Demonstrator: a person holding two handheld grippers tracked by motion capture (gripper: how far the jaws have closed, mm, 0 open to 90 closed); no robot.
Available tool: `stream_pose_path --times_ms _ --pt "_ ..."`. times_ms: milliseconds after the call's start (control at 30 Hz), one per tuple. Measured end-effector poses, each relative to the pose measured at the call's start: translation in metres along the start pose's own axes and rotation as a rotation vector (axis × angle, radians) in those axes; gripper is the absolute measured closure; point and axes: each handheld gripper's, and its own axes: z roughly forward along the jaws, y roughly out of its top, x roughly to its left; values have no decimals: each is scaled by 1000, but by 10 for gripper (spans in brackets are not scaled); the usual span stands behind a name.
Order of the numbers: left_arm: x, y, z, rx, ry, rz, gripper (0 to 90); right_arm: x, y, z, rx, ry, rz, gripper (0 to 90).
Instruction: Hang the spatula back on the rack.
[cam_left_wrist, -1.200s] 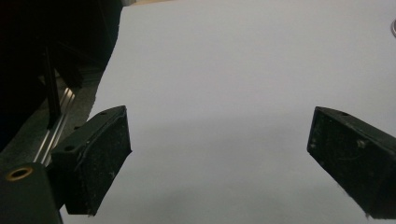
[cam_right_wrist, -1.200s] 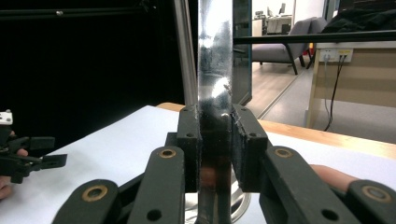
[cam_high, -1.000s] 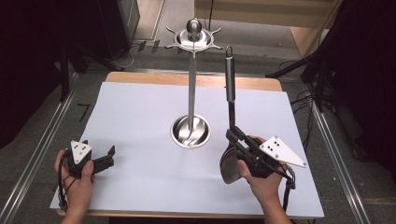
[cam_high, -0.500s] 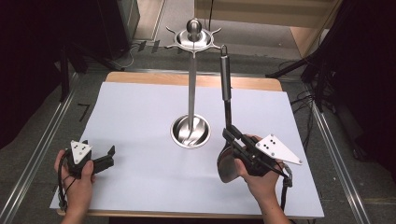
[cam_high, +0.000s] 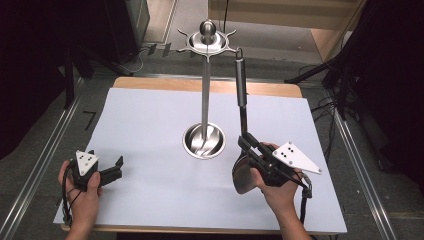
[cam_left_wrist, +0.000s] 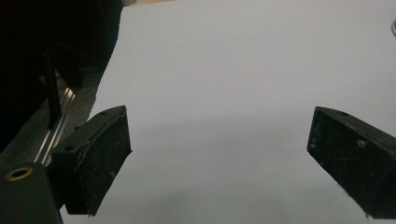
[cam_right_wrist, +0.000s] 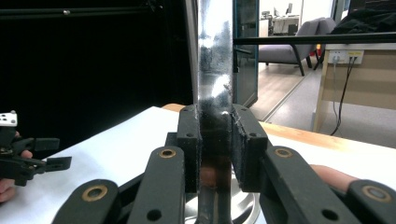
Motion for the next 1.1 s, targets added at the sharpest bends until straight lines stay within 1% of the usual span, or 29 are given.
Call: stream_pose_path --times_ms 167,300,633,767,1000,1100 --pt "0 0 0 0 1 0 66 -1 0 1 4 4 1 767" --pt "0 0 0 -1 0 -1 66 -2 -1 4 7 7 11 767" --pt "0 0 0 -1 0 -1 66 -4 -3 4 4 5 -2 767" --pt "0 0 0 -1 2 0 66 -4 -4 6 7 12 1 766" --pt "0 0 0 -1 2 -1 66 -7 -5 19 23 5 -22 766" --pt "0 0 0 0 4 1 66 -8 -6 23 26 1 -25 766"
